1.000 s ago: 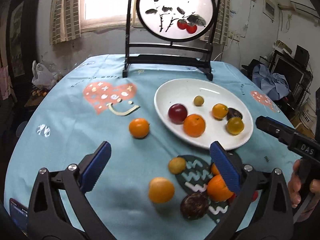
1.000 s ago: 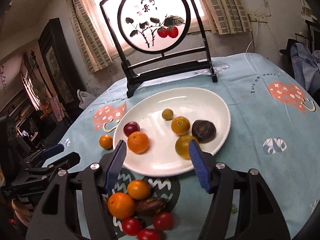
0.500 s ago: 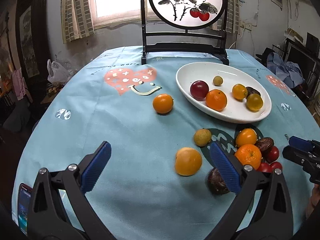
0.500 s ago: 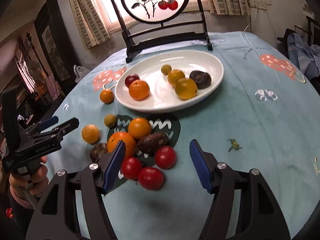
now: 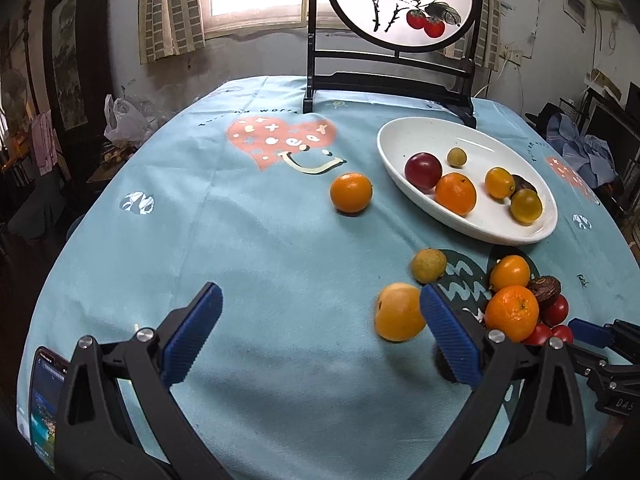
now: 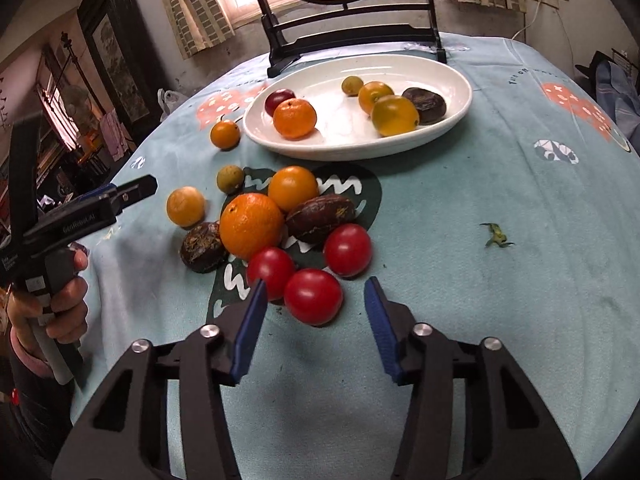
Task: Organize fruits
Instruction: 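Grasp the red cherry tomato with the right tool while the left tool grasps the orange citrus, then lower both held fruits onto the white plate and open both tools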
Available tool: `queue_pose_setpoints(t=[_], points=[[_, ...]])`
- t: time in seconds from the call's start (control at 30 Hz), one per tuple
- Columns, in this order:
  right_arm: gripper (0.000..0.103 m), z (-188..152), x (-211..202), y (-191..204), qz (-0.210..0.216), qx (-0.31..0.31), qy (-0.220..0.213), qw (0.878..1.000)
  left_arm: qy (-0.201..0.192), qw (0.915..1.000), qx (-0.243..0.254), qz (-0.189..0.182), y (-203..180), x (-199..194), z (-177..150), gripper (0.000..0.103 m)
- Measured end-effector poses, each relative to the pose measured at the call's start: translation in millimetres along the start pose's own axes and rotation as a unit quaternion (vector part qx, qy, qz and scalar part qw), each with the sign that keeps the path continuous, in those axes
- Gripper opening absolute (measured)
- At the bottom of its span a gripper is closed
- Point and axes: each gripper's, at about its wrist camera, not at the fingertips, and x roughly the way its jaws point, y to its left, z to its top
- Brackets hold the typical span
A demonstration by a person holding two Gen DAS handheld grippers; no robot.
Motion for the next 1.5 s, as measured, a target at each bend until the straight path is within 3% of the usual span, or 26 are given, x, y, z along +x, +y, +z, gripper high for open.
queue_pose_setpoints(t=[0.37, 0.5, 0.63, 0.77, 0.97, 1.2, 1.5], points=[[0.039, 1.8, 5.5, -6.4, 0.037, 0.021, 0.010, 0.999, 0.007, 0.9994, -0.033, -0.011, 14.1, 0.0, -0.5, 0.101], [0.031, 1.9, 5.1, -10.6, 0.045, 0.034, 0.009, 0.998, 0.011, 0.9989, -0.043, -0.011, 18.3, 1.7, -0.5, 0.101], [0.031, 2.5, -4.4, -13.6, 0.050, 0.039, -0.013, 0.998, 0.021, 0.9982, -0.054, -0.016, 21.7, 5.7, -1.6, 0.101], [0.031, 2.8, -12.5, -22.0, 0.048, 0.058, -0.031, 0.997, 0.033, 0.9976, -0.041, -0.045, 13.5, 10.7, -4.0, 0.099], [0.031, 4.1, -13.4, -19.4, 0.040, 0.050, -0.031, 0.997, 0.052, 0.9950, 0.018, -0.084, -16.5, 21.3, -10.0, 0.073], [0.031, 3.3, -13.9, -18.8, 0.036, 0.046, -0.033, 0.998, 0.069, 0.9909, 0.013, -0.115, -28.3, 35.1, -8.0, 0.048], [0.031, 2.9, -14.3, -18.4, 0.033, 0.044, -0.035, 0.998, 0.076, 0.9924, 0.029, -0.093, -37.3, 43.1, -12.0, 0.037]])
